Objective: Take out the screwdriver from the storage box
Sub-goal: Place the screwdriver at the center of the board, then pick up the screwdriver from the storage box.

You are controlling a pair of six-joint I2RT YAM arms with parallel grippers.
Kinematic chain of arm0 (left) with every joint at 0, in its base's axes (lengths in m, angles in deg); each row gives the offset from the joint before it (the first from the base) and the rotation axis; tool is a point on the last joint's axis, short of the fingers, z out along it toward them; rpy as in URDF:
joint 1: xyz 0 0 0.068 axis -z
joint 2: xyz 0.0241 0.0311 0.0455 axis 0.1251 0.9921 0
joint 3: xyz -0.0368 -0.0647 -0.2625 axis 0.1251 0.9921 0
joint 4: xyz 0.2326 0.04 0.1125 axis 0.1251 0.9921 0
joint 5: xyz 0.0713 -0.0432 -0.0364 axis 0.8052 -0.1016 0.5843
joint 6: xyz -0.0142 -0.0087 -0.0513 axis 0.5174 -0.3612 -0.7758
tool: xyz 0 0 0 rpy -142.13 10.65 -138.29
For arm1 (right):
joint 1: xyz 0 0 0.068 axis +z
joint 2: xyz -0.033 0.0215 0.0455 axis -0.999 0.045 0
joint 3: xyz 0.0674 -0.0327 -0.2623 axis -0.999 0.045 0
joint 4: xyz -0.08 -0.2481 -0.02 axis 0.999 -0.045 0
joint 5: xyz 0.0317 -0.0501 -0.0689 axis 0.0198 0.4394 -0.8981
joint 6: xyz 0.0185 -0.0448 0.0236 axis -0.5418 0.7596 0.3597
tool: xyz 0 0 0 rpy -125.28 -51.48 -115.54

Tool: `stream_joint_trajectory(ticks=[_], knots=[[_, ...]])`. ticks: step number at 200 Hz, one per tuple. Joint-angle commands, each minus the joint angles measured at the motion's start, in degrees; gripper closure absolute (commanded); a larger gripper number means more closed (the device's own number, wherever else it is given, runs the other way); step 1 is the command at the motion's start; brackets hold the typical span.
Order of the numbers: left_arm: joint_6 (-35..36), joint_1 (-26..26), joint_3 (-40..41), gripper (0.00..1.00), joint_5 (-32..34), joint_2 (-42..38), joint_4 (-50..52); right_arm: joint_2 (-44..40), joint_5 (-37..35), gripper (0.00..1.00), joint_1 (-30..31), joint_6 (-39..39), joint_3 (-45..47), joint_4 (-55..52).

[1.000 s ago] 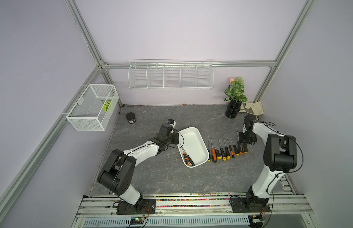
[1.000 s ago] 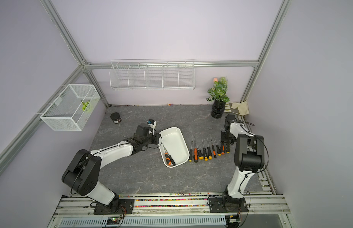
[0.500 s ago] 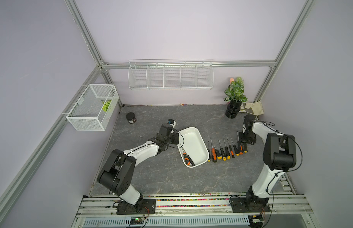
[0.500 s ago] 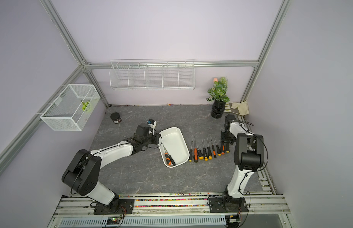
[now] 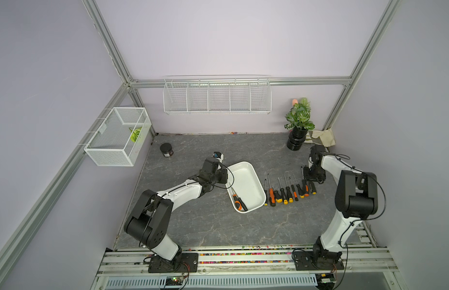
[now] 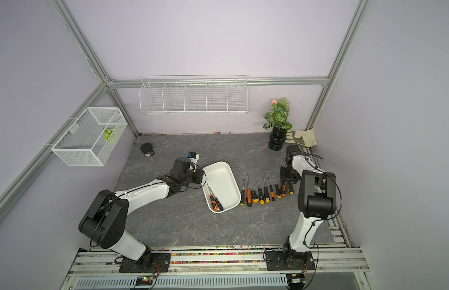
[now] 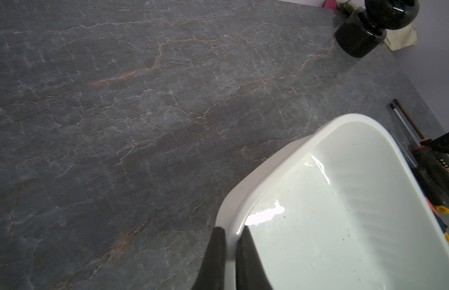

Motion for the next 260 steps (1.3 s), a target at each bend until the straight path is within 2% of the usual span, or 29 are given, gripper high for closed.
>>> stream_joint_trajectory(ticks=[1, 28, 55, 81, 100, 146, 210, 260], knots=[[0.9, 0.0, -1.2, 1.00, 0.1, -0.3, 0.4, -4.6, 0.3, 0.66, 1.1, -0.8, 0.7, -0.8], [0.8, -0.1, -1.0, 1.00, 0.3, -0.4, 0.5, -8.6, -2.1, 0.65, 5.1, -0.4, 1.4, -1.3], [0.8, -0.1, -1.2, 1.00, 0.3, -0.5, 0.8, -12.7, -1.0, 0.64, 9.6, -1.1, 2.5, -2.5], [0.7, -0.1, -1.0, 1.00, 0.7, -1.0, 1.0, -19.1, 0.3, 0.62, 17.2, -3.6, 4.5, -3.3], [0.5, -0.1, -1.0, 1.00, 0.6, -1.0, 0.8, -24.1, 6.3, 0.61, 22.6, -5.4, 5.3, -3.4], [0.1, 0.0, -1.0, 1.00, 0.4, -0.8, 0.7, -30.9, 8.5, 0.56, 37.0, -11.7, 5.4, -2.7], [-0.4, -0.1, -0.6, 1.00, 0.2, -0.8, 0.2, -20.7, 9.5, 0.55, 53.0, -16.1, 5.1, 1.1], [-0.3, -0.1, -0.5, 1.00, 0.4, -1.4, 0.2, -8.3, 9.5, 0.56, 55.4, -14.6, 2.8, 2.6]])
